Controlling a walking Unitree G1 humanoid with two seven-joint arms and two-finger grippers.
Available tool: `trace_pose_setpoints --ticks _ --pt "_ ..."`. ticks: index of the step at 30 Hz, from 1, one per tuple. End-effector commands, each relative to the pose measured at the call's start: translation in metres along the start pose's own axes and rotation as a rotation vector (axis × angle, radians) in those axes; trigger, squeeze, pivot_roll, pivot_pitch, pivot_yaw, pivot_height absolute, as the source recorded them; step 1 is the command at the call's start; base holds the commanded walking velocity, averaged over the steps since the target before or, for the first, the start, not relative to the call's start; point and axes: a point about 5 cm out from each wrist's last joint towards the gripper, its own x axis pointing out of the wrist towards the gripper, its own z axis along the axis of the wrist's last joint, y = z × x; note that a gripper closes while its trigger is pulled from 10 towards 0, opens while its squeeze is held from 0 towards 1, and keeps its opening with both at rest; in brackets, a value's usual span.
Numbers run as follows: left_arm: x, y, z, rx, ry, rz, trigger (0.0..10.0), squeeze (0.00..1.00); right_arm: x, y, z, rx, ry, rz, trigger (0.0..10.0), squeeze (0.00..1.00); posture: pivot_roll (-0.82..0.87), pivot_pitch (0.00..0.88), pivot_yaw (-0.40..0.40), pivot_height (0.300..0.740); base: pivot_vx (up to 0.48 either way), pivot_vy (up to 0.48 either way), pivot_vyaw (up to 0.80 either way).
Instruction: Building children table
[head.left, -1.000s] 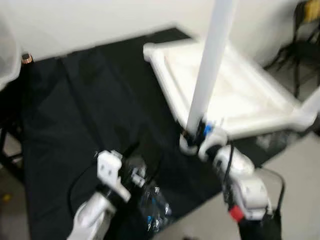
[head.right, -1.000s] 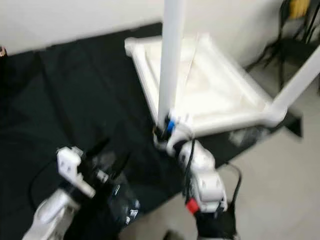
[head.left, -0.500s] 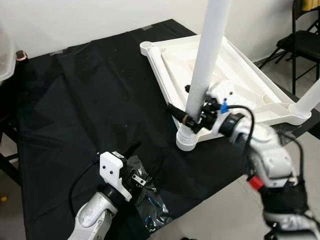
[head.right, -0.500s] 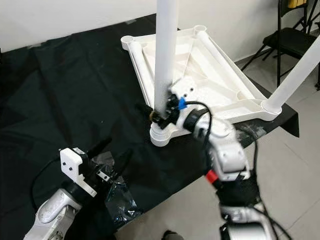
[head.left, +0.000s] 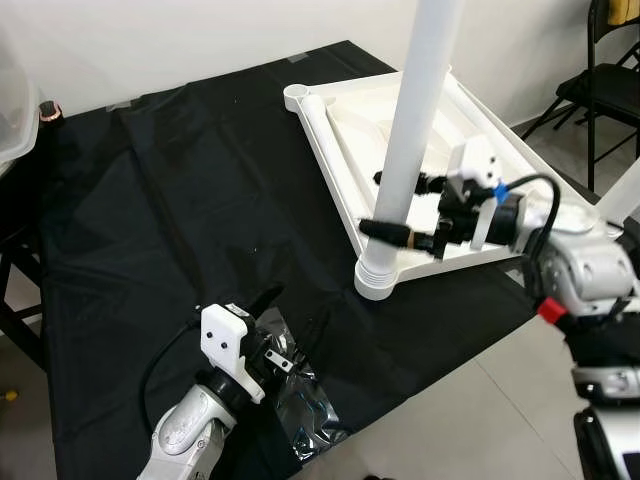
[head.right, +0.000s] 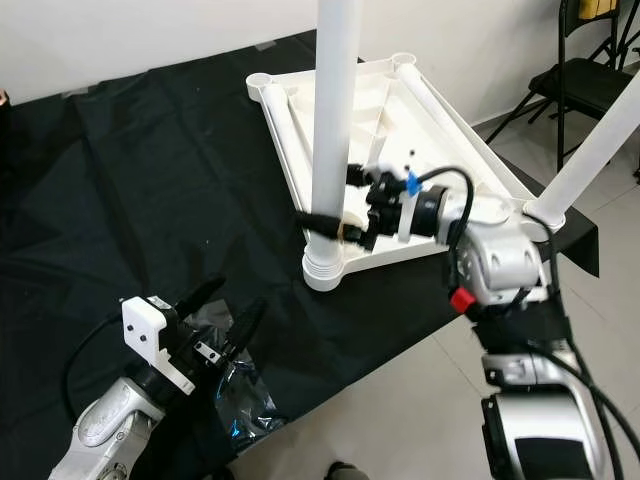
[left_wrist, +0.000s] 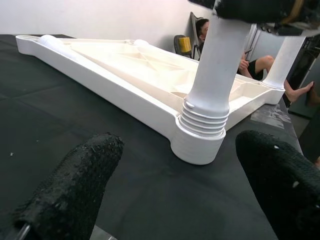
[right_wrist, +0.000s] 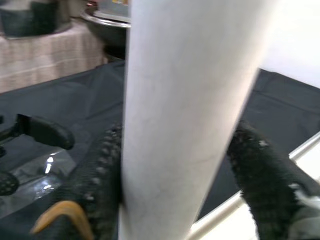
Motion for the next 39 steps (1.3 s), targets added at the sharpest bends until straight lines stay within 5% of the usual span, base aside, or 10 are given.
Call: trace_pose_setpoints --ticks 1,11,14,16,20,23,34,36,37,39 --pt "-0.004 0.0 -0.004 0.002 0.014 0.012 10.0 0.0 -0.001 -0.001 -0.003 0.006 -0.008 0.013 0.0 0.0 0.01 0.205 0.005 0.74 0.0 0.0 0.0" --pt "-0.004 0.0 -0.004 0.002 0.015 0.013 10.0 0.0 -0.003 0.005 -0.012 0.035 0.018 0.102 0.0 0.0 0.01 0.207 0.007 0.74 0.0 0.0 0.0" --pt "-0.004 0.0 -0.003 0.001 0.014 0.013 10.0 0.0 -0.001 0.022 -0.026 0.087 0.018 0.093 0.0 0.0 0.01 0.211 -0.001 0.74 0.0 0.0 0.0" --pt "-0.006 0.0 -0.002 0.002 0.012 0.016 10.0 0.0 0.024 0.057 -0.06 0.188 0.08 -0.099 0.0 0.0 0.01 0.219 -0.001 0.74 0.0 0.0 0.0" --pt "-0.007 0.001 -0.002 0.003 0.012 0.017 10.0 0.0 0.037 0.074 -0.075 0.24 0.116 -0.252 0.0 0.0 0.01 0.219 0.0 0.74 0.0 0.0 0.0" --pt "-0.007 0.002 -0.001 0.003 0.015 0.014 10.0 0.0 0.038 0.116 -0.101 0.351 0.228 -0.673 0.0 0.0 0.0 0.222 0.01 0.74 0.0 0.0 0.0" --pt "-0.006 0.002 -0.002 -0.001 0.016 0.011 10.0 0.0 0.034 0.102 -0.095 0.37 0.234 -0.782 0.0 0.0 0.0 0.223 0.007 0.74 0.0 0.0 0.0" --pt "-0.005 0.002 -0.002 0.0 0.015 0.014 10.0 0.0 0.038 0.097 -0.085 0.378 0.192 -0.783 10.0 0.0 0.0 0.22 0.008 0.74 0.0 0.0 0.0" --pt "-0.005 0.002 -0.002 0.0 0.015 0.014 10.0 0.0 0.041 0.096 -0.079 0.381 0.163 -0.778 10.0 1.0 0.0 0.22 0.008 0.74 0.0 0.0 0.0" --pt "-0.005 0.002 -0.002 0.0 0.015 0.014 10.0 0.0 0.044 0.093 -0.071 0.379 0.119 -0.749 10.0 1.0 0.0 0.218 0.009 0.74 0.0 0.0 0.0"
